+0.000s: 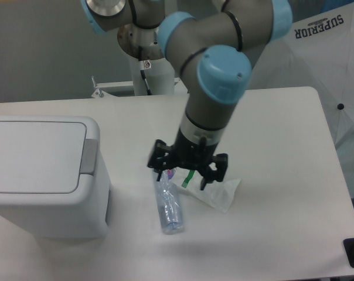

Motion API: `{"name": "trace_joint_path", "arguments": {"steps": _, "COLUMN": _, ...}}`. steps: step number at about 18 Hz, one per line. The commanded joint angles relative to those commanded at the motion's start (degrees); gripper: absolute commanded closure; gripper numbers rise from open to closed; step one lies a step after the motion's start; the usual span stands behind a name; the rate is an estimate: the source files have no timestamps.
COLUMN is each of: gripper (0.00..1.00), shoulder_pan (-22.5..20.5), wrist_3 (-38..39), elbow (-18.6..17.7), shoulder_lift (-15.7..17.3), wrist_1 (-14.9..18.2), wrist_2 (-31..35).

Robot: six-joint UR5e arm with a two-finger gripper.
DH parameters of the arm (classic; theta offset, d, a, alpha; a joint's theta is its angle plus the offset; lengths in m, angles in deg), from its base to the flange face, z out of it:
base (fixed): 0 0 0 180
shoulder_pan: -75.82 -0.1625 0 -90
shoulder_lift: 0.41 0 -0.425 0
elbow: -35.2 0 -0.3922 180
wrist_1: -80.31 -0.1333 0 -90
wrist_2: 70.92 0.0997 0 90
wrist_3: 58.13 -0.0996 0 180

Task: Open the trash can
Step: 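Move the gripper over the bottle toward the white trash bin, then push the gripper against the bin lid edge to flip it open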

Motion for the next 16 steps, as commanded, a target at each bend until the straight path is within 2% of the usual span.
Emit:
{"name": "trace_joint_path", "arguments": {"steps": 5, "gripper": 0.0, "shoulder_pan": 1.23, "wrist_3": 1.68, "elbow": 0.0, "shoulder_lift": 1.76, "wrist_1": -0.26, "wrist_2": -2.46}}
{"name": "trace_joint_path", "arguments": {"steps": 16, "gripper": 0.0, "shoulder_pan": 4.66, "wrist_3": 3.34, "elbow": -2.37, "shoulder_lift": 3.87, "wrist_1": -0.53, "wrist_2": -2.2}}
